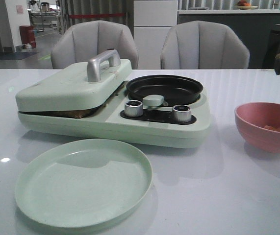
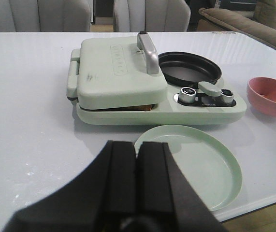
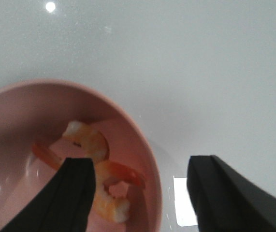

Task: Make breakfast with bread and shrimp
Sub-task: 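Lower the right gripper and grasp the rim of the pink bowl, then lift the pink bowl with the right gripper over the black frying pan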

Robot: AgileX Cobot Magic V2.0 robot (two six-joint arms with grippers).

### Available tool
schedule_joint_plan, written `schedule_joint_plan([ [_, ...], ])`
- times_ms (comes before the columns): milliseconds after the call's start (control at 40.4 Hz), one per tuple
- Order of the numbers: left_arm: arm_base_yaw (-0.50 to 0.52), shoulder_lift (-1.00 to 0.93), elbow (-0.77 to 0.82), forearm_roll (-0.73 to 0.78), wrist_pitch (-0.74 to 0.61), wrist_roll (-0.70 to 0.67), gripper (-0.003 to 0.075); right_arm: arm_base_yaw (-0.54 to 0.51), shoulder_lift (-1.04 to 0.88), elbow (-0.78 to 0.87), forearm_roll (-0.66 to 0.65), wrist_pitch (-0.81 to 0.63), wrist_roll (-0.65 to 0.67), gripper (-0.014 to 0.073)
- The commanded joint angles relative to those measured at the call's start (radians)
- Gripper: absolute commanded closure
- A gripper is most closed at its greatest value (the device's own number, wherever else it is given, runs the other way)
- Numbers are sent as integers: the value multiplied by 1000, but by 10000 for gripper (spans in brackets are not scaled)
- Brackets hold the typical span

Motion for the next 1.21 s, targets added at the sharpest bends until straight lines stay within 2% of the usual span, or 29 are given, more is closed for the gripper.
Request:
schedule_joint_plan([
  [0,-2,-20,-29,-4,-82,-8,687,-6,21,-85,-4,-25,-11,71],
  [223,-2,-20,-29,-4,-82,-8,687,-6,114,-172,-4,20,-11,95],
  [322,-2,-20,-29,-4,-82,-8,687,-6,131,-188,-4,38,-11,202],
  [544,-2,-20,-29,-4,-82,-8,687,-6,134,-215,-1,66,-11,522],
  [668,-2,-20,-29,-4,-82,-8,687,-6,132,-260,-1,125,-11,638],
  [891,-2,-20,-29,-4,-82,-8,687,11,95,-315,19,177,-95,634],
  [1188,-2,-20,-29,-4,-82,-8,687,77,-28,-320,165,26,-191,634],
])
